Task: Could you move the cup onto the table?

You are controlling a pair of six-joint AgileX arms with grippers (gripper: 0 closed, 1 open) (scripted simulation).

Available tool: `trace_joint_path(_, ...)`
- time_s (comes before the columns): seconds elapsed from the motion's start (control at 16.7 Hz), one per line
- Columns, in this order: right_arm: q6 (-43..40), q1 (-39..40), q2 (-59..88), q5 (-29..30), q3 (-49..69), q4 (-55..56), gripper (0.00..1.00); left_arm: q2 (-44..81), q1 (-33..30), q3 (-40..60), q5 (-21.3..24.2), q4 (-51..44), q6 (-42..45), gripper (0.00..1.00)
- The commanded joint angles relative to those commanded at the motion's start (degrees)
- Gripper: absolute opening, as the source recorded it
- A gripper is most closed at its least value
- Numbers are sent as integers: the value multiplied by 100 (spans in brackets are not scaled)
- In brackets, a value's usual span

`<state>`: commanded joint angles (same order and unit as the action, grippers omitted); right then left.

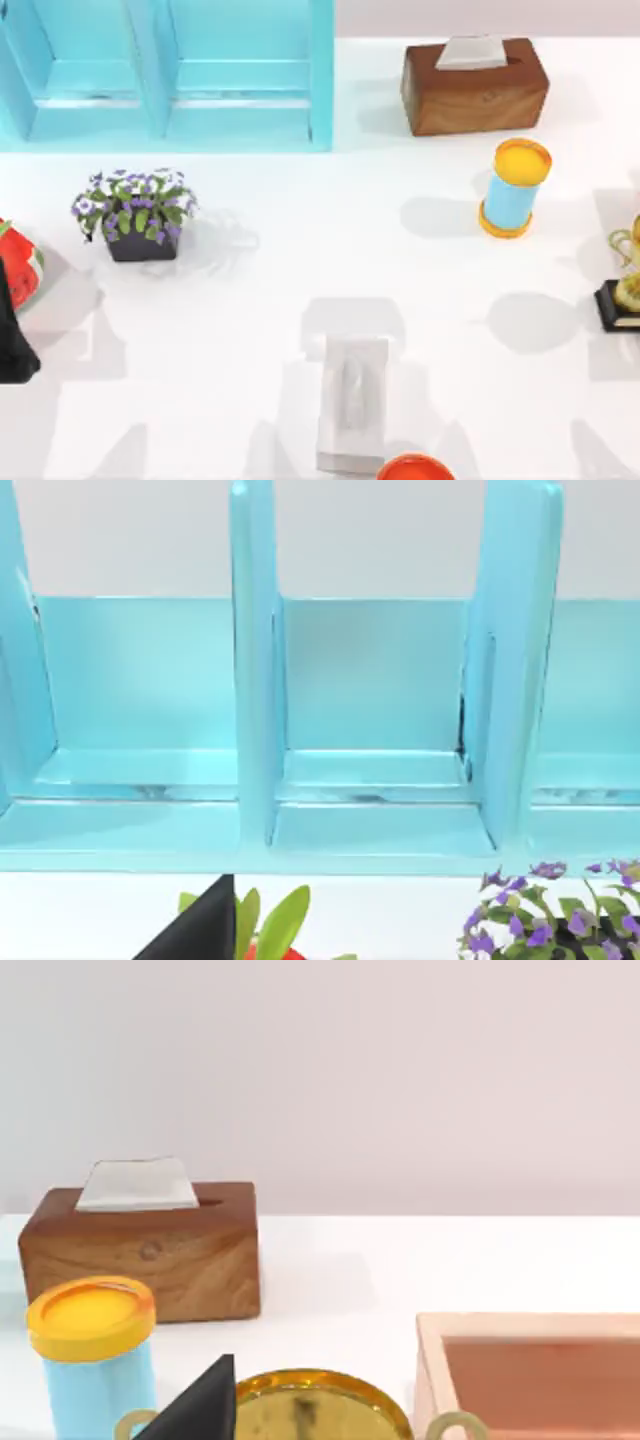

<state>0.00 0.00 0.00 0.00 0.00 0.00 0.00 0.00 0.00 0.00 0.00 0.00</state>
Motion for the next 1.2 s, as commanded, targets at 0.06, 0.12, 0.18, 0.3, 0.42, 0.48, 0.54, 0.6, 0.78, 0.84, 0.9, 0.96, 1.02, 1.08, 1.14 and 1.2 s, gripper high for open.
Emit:
trace_joint_path(0.06, 0, 0, 0, 0, 0, 0, 100, 0, 0, 0, 0, 0, 0, 100)
trace_joint_path(0.12, -4, -5, 7, 0, 7, -7, 100, 0, 0, 0, 0, 0, 0, 100)
trace_joint_path(0.18, -45, -51, 71, 1, 68, -68, 100, 0, 0, 0, 0, 0, 0, 100)
trace_joint_path(0.3, -238, -263, 379, 4, 364, -368, 100, 0, 0, 0, 0, 0, 0, 100)
trace_joint_path(0.42, -562, -601, 923, 10, 881, -899, 100, 0, 0, 0, 0, 0, 0, 100)
trace_joint_path(0.48, -767, -806, 1288, 14, 1208, -1246, 100, 0, 0, 0, 0, 0, 0, 100)
trace_joint_path(0.54, -995, -1028, 1713, 19, 1572, -1633, 100, 0, 0, 0, 0, 0, 0, 100)
trace_joint_path(0.6, -1239, -1261, 2195, 24, 1964, -2053, 100, 0, 0, 0, 0, 0, 0, 100)
trace_joint_path(0.78, -2040, -1990, 3919, 37, 3234, -3430, 100, 0, 0, 0, 0, 0, 0, 100)
trace_joint_path(0.84, -2314, -2233, 4537, 40, 3663, -3890, 100, 0, 0, 0, 0, 0, 0, 100)
trace_joint_path(0.9, -2585, -2471, 5149, 40, 4084, -4337, 100, 0, 0, 0, 0, 0, 0, 100)
trace_joint_path(0.96, -2846, -2701, 5738, 39, 4495, -4767, 100, 0, 0, 0, 0, 0, 0, 100)
trace_joint_path(1.02, -3095, -2921, 6293, 37, 4891, -5171, 100, 0, 0, 0, 0, 0, 0, 100)
trace_joint_path(1.08, -3329, -3131, 6799, 32, 5264, -5547, 100, 0, 0, 0, 0, 0, 0, 100)
trace_joint_path(1.14, -3544, -3327, 7250, 26, 5610, -5890, 100, 0, 0, 0, 0, 0, 0, 100)
trace_joint_path(1.2, -3738, -3507, 7642, 18, 5925, -6202, 100, 0, 0, 0, 0, 0, 0, 100)
